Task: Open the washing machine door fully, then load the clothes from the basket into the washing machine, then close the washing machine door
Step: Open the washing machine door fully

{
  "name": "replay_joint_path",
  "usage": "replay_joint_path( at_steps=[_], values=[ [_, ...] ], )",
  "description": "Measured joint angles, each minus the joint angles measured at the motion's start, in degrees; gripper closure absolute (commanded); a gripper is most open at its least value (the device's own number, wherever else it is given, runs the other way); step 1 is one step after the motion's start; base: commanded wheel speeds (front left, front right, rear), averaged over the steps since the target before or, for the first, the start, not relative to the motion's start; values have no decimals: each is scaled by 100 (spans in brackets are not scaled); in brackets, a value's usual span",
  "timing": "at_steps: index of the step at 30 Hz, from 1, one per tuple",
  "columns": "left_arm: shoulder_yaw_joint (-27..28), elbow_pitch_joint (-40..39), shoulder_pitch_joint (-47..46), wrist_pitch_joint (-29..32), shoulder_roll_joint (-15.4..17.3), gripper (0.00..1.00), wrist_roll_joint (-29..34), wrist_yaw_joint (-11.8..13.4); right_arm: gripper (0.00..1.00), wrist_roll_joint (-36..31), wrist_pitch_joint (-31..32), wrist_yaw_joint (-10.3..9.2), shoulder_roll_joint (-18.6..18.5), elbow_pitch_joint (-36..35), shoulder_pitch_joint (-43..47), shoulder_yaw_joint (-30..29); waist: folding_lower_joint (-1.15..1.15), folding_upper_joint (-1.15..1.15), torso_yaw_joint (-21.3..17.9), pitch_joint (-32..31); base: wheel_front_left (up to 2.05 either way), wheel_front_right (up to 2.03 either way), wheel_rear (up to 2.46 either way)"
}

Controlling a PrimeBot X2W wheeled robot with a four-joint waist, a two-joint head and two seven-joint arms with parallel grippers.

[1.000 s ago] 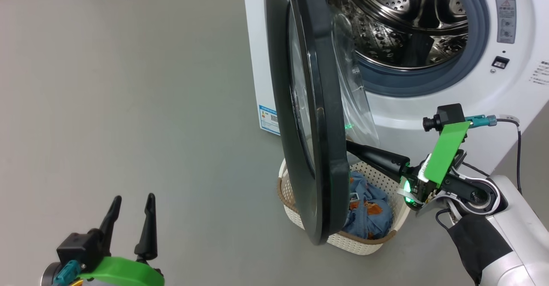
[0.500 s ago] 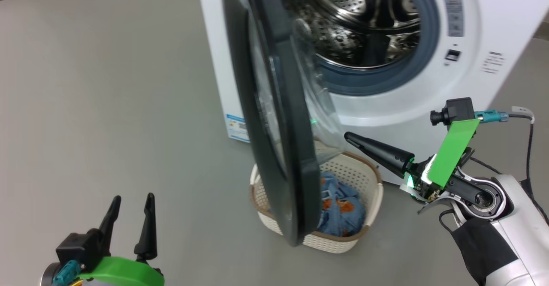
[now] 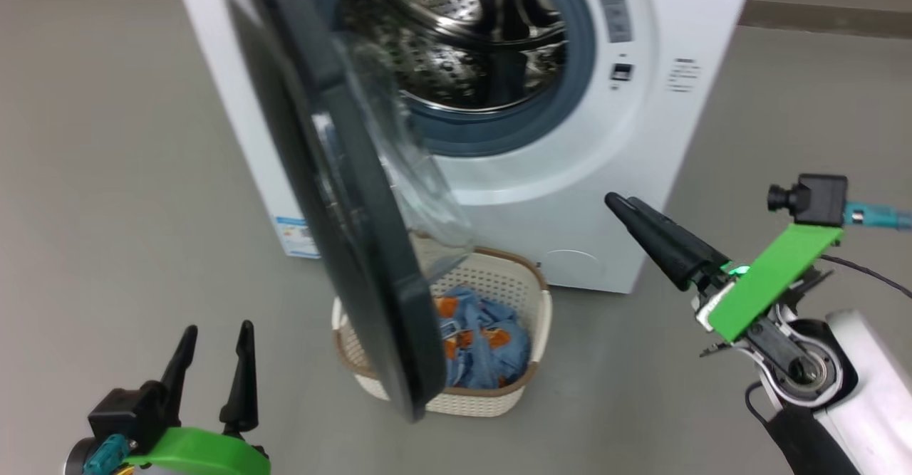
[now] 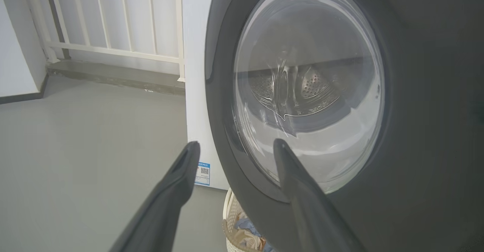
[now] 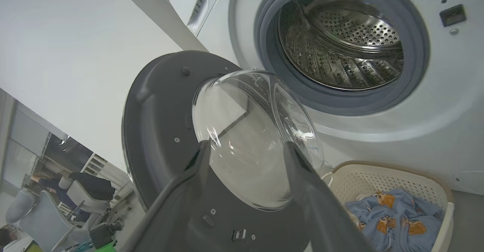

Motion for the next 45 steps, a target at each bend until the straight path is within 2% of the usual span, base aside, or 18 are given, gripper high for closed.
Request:
replay_joint_path(
  at_steps=[6, 8, 13, 20, 34, 45],
  values=[
    [102, -149, 69, 0, -2, 0, 2, 44, 0, -526, -976, 0, -277, -303, 272, 256, 0, 0, -448, -12, 0, 0, 0],
    [114, -169, 105, 0, -2, 0, 2, 44, 0, -614, -1137, 0, -319, -312, 302, 293, 0, 0, -515, -15, 0, 0, 0],
    [143, -261, 210, -1, -15, 0, 11, 49, 0, -1194, -2047, 0, -469, -297, 542, 304, 0, 0, -792, -35, 0, 0, 0],
    [175, -346, 238, 0, -60, 0, 14, 49, 0, -2142, -2916, 0, -422, -29, 1084, 124, 0, 0, -985, -83, 0, 0, 0],
    [252, -525, 367, -1, -111, 0, 73, 48, 0, -4045, -3181, 1, 303, 501, 1818, -797, 0, 0, -1119, -134, 0, 0, 0],
    [249, -538, 367, -1, -104, 0, 122, 42, 0, -4487, -3181, 1, 526, 545, 1816, -917, 0, 0, -1057, -76, 0, 0, 0]
  ],
)
